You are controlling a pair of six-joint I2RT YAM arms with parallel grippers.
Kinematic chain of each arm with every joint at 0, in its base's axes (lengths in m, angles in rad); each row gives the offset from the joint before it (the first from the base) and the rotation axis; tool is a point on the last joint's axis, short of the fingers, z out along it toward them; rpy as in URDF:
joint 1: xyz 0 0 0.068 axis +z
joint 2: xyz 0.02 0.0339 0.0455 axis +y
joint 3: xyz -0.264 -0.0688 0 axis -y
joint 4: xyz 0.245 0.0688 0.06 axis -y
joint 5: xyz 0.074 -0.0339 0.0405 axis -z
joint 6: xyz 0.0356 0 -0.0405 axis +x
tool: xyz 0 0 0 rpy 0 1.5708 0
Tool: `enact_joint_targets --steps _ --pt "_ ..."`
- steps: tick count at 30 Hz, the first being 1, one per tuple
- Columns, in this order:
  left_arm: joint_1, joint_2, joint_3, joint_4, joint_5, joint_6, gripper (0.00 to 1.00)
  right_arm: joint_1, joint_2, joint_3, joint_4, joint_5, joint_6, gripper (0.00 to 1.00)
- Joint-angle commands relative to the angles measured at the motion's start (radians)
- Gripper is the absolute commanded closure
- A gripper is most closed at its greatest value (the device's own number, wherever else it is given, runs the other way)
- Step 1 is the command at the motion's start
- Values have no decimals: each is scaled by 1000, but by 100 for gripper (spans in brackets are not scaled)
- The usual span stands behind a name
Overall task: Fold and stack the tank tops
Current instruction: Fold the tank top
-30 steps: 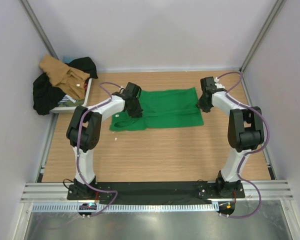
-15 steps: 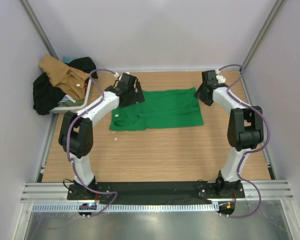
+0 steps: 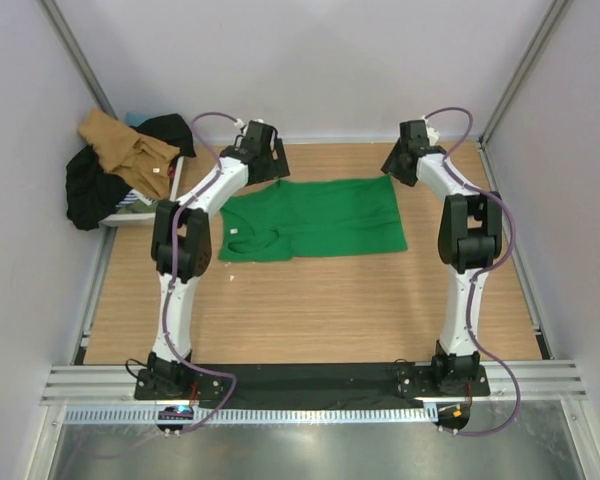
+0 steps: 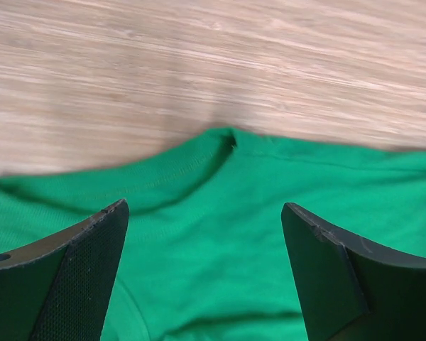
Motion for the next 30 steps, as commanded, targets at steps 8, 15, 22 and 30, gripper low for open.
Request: enact_joint_targets --steps 8,15,22,30 --pt "27 155 154 8 94 14 12 0 155 187 -21 -28 -65 44" --pt "29 230 213 36 88 29 16 0 188 206 4 10 -93 50" --pt "29 285 263 31 100 26 36 0 210 216 15 6 -94 66" --pt "26 296 276 54 147 19 59 4 219 219 36 4 -100 81"
